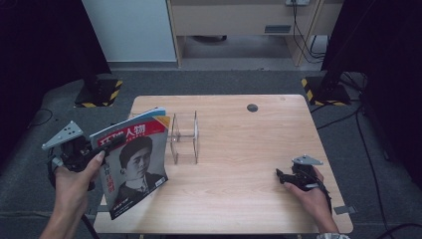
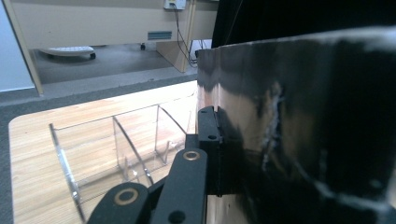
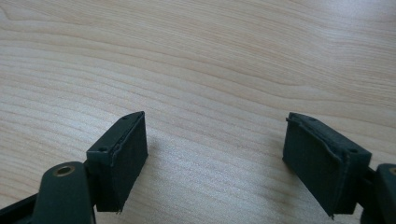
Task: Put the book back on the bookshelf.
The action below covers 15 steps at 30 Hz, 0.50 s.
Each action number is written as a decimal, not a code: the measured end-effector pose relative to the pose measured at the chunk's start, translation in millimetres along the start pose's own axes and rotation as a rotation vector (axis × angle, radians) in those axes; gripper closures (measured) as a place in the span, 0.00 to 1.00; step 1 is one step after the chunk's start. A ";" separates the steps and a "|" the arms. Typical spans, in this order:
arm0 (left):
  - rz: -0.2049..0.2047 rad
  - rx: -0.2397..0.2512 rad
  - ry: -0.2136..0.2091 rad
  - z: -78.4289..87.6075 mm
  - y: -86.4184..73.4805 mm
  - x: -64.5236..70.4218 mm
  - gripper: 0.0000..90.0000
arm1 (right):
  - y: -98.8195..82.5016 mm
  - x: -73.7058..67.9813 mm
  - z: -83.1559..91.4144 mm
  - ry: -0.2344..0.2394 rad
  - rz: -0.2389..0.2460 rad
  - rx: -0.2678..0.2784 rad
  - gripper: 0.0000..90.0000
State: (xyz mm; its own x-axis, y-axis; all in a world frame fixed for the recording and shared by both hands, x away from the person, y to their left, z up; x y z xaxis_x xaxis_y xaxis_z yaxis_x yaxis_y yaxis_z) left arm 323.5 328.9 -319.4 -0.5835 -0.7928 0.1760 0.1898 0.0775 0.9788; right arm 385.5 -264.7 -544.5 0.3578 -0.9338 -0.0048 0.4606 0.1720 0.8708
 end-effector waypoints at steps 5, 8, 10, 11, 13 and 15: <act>0.005 0.000 0.017 5.7 -2.1 -5.2 0.96 | 0.0 -0.1 0.0 0.000 -0.001 0.000 0.25; 0.009 0.008 0.024 9.8 -1.5 -7.5 0.96 | -0.1 0.0 0.0 0.000 0.001 0.001 0.25; 0.008 0.008 0.026 10.9 -0.8 -8.1 0.96 | -0.1 -0.2 0.0 -0.001 -0.001 0.000 0.25; 0.010 0.010 0.028 11.8 -0.3 -8.4 0.96 | -0.1 -0.3 0.1 -0.001 0.000 0.001 0.25; 0.008 0.015 0.037 16.0 1.7 -10.7 0.96 | -0.1 -0.3 0.0 -0.002 -0.001 0.001 0.25; 0.008 0.016 0.040 17.2 2.1 -11.6 0.96 | -0.1 -0.3 0.0 -0.001 -0.001 0.001 0.25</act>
State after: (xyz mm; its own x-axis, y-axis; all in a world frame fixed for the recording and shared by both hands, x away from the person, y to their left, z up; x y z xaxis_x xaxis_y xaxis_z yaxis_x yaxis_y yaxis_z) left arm 317.1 348.7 -317.6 -0.5503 -0.8154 0.1800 0.1816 0.0935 0.9789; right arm 385.4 -264.5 -544.6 0.3561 -0.9344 -0.0050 0.4605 0.1708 0.8711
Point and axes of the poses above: each handheld gripper's, and its own axes: z roughly backward along the jaws, y roughly out of its top, x roughly to its right, the point moved 1 cm from there along -z, roughly forward along the jaws, and after that the axes turned 13 degrees about x, right-handed, at the moved point
